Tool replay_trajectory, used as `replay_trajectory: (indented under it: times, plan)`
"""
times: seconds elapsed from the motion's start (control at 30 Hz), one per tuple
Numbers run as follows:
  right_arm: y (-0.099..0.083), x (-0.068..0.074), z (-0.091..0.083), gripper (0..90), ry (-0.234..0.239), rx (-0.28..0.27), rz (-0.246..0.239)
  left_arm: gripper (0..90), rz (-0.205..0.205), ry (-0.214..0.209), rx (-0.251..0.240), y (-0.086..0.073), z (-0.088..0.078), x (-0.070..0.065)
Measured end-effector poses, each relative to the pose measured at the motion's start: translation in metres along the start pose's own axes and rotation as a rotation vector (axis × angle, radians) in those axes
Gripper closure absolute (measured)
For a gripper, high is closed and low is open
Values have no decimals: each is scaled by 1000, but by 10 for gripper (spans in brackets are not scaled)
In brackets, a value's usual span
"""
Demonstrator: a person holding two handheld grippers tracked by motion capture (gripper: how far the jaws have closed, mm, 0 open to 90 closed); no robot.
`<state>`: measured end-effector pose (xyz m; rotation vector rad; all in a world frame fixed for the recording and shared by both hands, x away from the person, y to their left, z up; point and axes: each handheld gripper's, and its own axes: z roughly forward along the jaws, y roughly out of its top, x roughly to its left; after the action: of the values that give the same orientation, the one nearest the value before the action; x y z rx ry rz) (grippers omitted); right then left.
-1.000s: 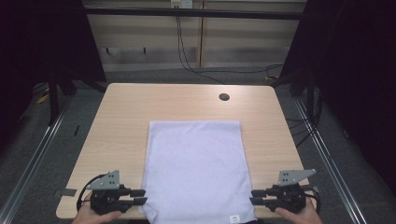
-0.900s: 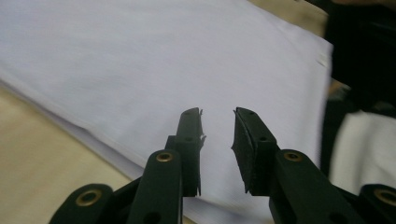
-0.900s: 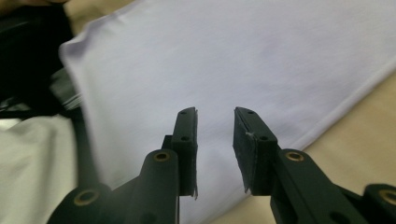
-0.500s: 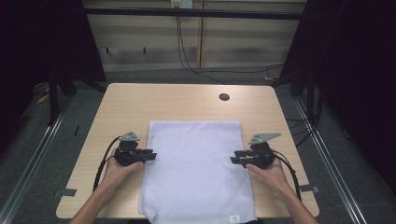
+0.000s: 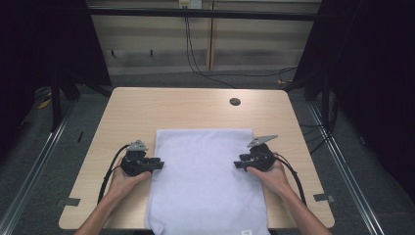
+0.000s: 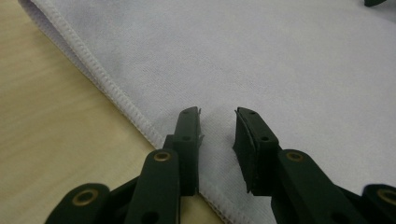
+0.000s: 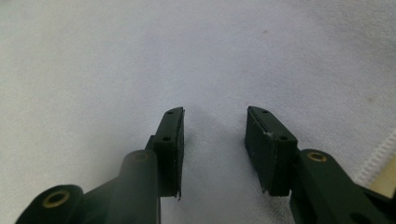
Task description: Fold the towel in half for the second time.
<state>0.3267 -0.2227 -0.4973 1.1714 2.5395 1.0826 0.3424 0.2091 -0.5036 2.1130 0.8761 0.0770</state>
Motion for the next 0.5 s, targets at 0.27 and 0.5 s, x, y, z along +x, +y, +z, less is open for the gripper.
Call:
replay_trajectory:
  times: [0.27,0.5]
  plan:
    - [-26,32,-21,578,62,35,-51,702,8,-68,54,-21,-19,-30]
    - [-46,55,-39,577,139,74,-36,658,45,-88,140,-40,-39,-71]
